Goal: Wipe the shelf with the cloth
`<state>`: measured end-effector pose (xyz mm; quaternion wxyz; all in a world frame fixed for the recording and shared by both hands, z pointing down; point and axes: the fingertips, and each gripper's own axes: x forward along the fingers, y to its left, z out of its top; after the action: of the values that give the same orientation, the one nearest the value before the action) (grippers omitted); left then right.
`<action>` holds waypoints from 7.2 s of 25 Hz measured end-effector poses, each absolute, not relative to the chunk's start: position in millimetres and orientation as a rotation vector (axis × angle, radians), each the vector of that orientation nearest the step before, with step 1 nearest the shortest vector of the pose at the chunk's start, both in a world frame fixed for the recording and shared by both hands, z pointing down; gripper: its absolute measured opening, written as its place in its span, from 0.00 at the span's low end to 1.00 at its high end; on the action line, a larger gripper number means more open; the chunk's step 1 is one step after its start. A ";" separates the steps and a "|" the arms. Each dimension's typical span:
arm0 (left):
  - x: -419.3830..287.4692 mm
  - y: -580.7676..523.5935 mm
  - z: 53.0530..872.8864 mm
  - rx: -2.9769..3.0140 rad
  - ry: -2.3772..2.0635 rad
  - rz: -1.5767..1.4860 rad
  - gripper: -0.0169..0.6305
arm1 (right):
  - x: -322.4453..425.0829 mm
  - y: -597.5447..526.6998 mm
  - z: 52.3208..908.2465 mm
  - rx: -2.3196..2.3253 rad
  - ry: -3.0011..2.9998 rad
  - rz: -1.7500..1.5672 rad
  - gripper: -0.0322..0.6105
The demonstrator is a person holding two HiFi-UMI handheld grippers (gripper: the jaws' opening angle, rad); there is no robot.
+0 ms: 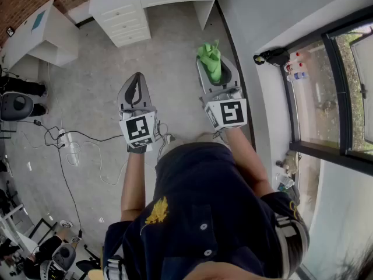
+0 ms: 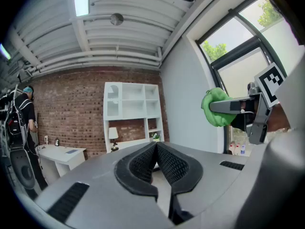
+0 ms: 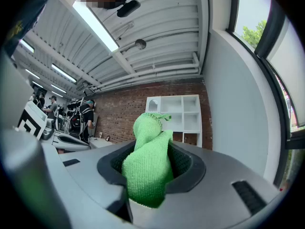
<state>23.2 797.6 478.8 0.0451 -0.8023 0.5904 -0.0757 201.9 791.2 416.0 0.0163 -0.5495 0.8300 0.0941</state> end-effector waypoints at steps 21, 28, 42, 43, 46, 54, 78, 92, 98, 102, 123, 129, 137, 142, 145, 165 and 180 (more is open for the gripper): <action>214.2 690.4 484.6 -2.462 1.935 -0.369 0.05 | 389.5 697.8 413.8 -1.499 2.602 0.108 0.28; 207.3 594.6 522.5 -2.519 1.945 -0.331 0.05 | 395.4 600.7 426.9 -1.563 2.580 0.117 0.28; 158.2 368.8 528.9 -2.680 1.809 -0.217 0.05 | 305.3 398.9 376.6 -1.550 2.623 0.191 0.28; 155.7 351.8 527.6 -2.675 1.826 -0.193 0.05 | 302.5 383.1 379.5 -1.558 2.633 0.202 0.28; 142.7 296.9 535.1 -2.649 1.904 -0.210 0.05 | 294.7 328.0 389.5 -1.543 2.668 0.197 0.28; 113.5 140.0 503.8 -2.458 2.056 -0.269 0.05 | 287.6 151.8 394.9 -1.374 2.683 0.145 0.28; -99.6 -202.8 442.7 -2.338 1.921 -0.212 0.05 | 6.6 -212.2 367.9 -1.041 3.003 0.275 0.29; -111.3 -270.2 415.3 -2.437 1.903 -0.028 0.05 | -64.2 -363.0 267.2 -0.903 3.101 1.261 0.29; -126.2 -273.8 389.6 -2.512 1.987 0.204 0.05 | -119.6 -509.1 267.4 -0.840 3.345 1.667 0.29; -127.5 -272.8 392.9 -2.517 1.994 0.162 0.05 | -159.9 -559.0 295.1 -0.790 3.439 1.712 0.39; -159.9 -276.0 426.6 -2.505 2.093 0.086 0.05 | -190.6 -594.6 345.3 -0.828 3.403 2.120 0.20; -152.4 -272.5 427.1 -2.521 2.060 0.078 0.05 | -186.9 -597.1 339.7 -0.926 3.471 1.924 0.18; -154.0 -269.3 426.3 -2.523 2.043 0.074 0.05 | -163.4 -604.5 337.7 -1.090 3.472 1.853 0.18; -145.2 -265.5 431.7 -2.551 2.042 0.111 0.05 | -142.0 -605.7 340.4 -1.193 3.484 1.791 0.18; -137.2 -267.3 428.1 -2.565 2.005 0.074 0.05 | -130.9 -607.8 340.9 -1.260 3.500 1.726 0.18; -94.2 -293.5 407.8 -2.665 1.734 -0.036 0.05 | -23.8 -632.3 334.5 -1.934 3.485 0.911 0.17; -77.2 -305.8 422.2 -2.721 1.699 -0.060 0.05 | 68.4 -650.4 334.8 -2.386 3.305 0.661 0.17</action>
<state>-77.2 -305.8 422.2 -0.0336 -0.8476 0.5292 -0.0186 68.4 -650.4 334.8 -0.4743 -0.5087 0.7046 0.1410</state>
